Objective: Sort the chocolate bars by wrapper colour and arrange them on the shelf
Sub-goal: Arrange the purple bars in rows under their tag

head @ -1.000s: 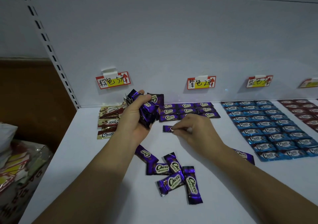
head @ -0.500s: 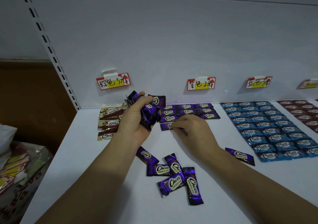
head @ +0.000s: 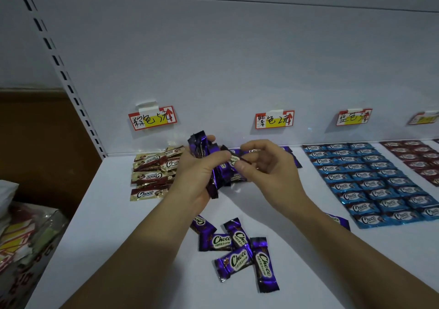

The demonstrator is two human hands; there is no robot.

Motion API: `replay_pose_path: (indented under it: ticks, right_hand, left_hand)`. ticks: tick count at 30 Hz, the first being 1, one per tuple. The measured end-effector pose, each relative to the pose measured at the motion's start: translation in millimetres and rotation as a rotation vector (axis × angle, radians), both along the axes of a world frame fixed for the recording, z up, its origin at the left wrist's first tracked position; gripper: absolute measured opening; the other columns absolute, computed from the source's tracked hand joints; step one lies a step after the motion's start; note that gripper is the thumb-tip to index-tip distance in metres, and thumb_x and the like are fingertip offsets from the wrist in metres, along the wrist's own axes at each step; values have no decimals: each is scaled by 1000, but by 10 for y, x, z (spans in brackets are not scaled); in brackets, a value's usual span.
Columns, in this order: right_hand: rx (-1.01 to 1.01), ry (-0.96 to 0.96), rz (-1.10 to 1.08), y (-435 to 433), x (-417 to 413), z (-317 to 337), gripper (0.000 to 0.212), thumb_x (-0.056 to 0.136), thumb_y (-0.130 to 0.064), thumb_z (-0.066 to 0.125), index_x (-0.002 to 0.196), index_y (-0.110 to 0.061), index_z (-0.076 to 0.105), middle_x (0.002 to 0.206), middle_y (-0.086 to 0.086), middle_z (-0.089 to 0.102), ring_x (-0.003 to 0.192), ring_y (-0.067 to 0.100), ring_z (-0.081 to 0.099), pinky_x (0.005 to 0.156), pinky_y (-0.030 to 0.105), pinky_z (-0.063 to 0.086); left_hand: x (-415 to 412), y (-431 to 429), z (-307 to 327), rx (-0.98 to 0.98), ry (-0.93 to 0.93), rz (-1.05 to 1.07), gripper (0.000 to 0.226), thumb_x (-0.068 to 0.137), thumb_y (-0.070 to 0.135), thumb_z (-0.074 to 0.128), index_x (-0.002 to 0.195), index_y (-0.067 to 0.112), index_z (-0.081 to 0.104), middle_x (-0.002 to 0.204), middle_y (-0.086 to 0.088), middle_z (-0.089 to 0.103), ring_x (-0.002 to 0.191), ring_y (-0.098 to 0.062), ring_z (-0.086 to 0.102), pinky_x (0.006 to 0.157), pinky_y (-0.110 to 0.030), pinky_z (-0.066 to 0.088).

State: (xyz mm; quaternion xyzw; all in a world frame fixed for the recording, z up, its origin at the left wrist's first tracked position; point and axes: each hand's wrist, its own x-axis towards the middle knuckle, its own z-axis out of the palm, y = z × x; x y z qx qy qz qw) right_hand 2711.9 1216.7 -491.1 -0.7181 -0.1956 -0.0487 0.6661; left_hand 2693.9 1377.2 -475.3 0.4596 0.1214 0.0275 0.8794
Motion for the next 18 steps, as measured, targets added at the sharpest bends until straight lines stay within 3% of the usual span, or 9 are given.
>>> replay_pose_path:
  ticks: [2, 6, 8, 10, 11, 13, 15, 18]
  right_hand:
    - [13, 21, 12, -30, 17, 36, 25, 88, -2, 72, 111, -7, 65, 84, 12, 75, 81, 33, 73, 67, 35, 60]
    - [77, 167, 27, -182, 61, 131, 35, 91, 5, 64, 124, -8, 61, 98, 16, 73, 91, 24, 74, 66, 25, 59]
    - [38, 231, -1, -256, 80, 172, 33, 91, 8, 64, 117, -12, 65, 97, 8, 74, 93, 24, 74, 69, 27, 61]
    - [-146, 224, -68, -354, 142, 191, 27, 87, 7, 68, 99, -18, 69, 89, 3, 76, 89, 23, 74, 73, 36, 63]
    - [-301, 191, -92, -413, 192, 194, 24, 85, 4, 71, 92, -19, 70, 87, 3, 75, 86, 22, 74, 75, 42, 63]
    - [-584, 168, -86, -501, 265, 229, 19, 81, -6, 80, 86, -21, 68, 87, 1, 75, 88, 19, 72, 74, 47, 63]
    - [-720, 180, -66, -550, 289, 250, 21, 80, -17, 84, 88, -23, 65, 92, -3, 74, 93, 16, 71, 70, 38, 63]
    - [-825, 79, -127, -556, 257, 140, 21, 82, -24, 82, 89, -28, 62, 87, -10, 70, 83, 8, 65, 58, 13, 46]
  left_hand:
    - [-16, -42, 24, -16, 1, -14, 45, 82, -9, 72, 121, 10, 62, 105, -19, 70, 88, -31, 74, 65, -37, 60]
    - [-21, -21, 81, -84, 45, -6, 39, 84, -5, 70, 118, 12, 63, 85, -15, 73, 74, -25, 75, 58, -37, 61]
    - [-28, 7, 117, -101, 84, -6, 33, 85, -6, 68, 112, 14, 63, 75, -11, 71, 65, -20, 74, 53, -34, 59]
    - [-28, 58, 151, -38, 108, 1, 31, 85, -7, 68, 106, 14, 64, 73, -8, 71, 63, -19, 73, 51, -31, 57]
    - [-30, 93, 157, 70, 97, 9, 31, 83, -7, 69, 105, 14, 64, 77, -9, 71, 65, -19, 72, 52, -30, 56]
    - [-30, 183, 142, 580, 12, 28, 35, 80, -4, 72, 107, 17, 63, 85, -8, 72, 72, -18, 71, 55, -29, 56]
    - [-40, 226, 141, 1045, -84, 12, 36, 79, 7, 75, 108, 22, 60, 84, -1, 71, 73, -13, 70, 60, -26, 54]
    - [-63, 225, 125, 1206, -142, -69, 29, 76, 16, 78, 98, 22, 59, 76, 7, 70, 71, -11, 68, 63, -28, 52]
